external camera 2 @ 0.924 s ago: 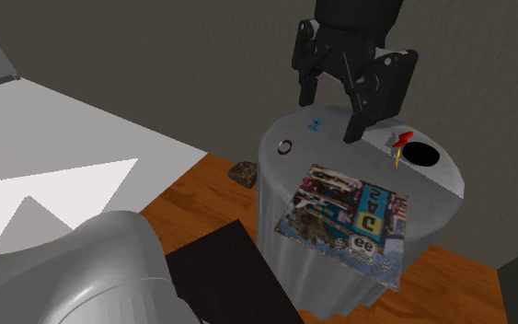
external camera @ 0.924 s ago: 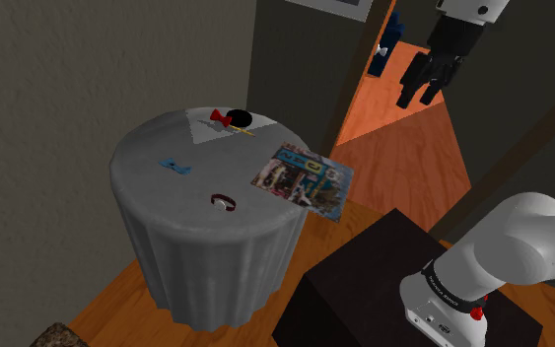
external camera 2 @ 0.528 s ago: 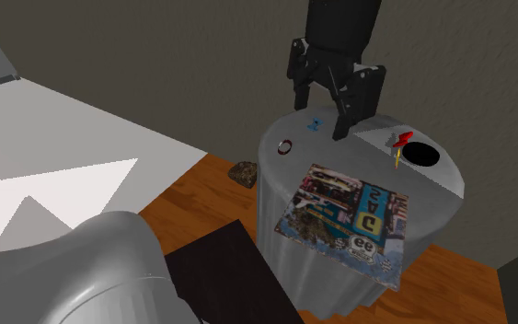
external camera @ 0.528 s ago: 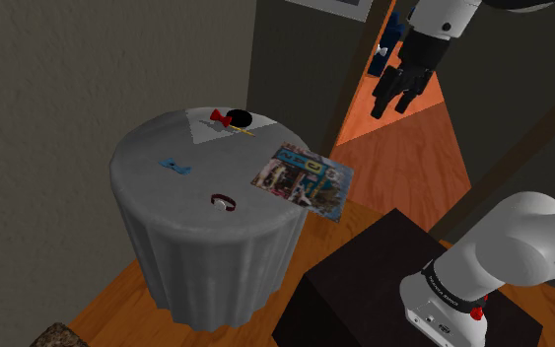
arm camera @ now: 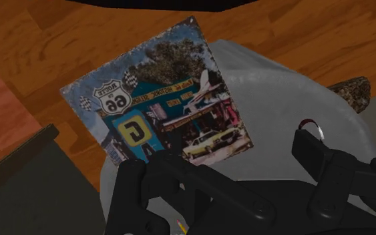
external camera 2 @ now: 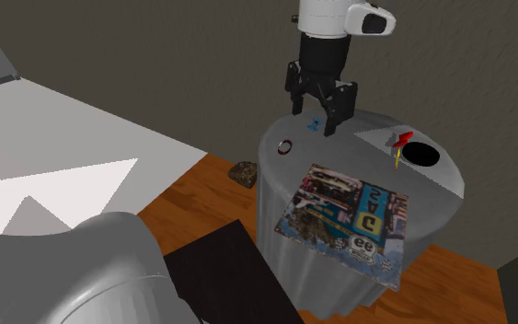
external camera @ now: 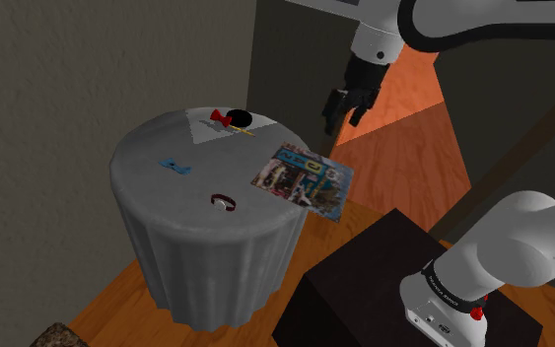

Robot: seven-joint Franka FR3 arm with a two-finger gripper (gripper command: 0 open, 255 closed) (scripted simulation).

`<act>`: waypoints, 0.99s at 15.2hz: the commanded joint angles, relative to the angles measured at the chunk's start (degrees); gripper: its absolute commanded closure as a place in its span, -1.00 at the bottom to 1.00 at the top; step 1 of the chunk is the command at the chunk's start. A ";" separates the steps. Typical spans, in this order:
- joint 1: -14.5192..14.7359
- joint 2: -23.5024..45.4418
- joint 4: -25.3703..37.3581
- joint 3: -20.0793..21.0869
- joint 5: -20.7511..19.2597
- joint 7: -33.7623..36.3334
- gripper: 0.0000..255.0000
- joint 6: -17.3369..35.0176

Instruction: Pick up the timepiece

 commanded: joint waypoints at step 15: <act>2.77 30.45 11.30 12.90 -11.88 13.45 -1.00 18.82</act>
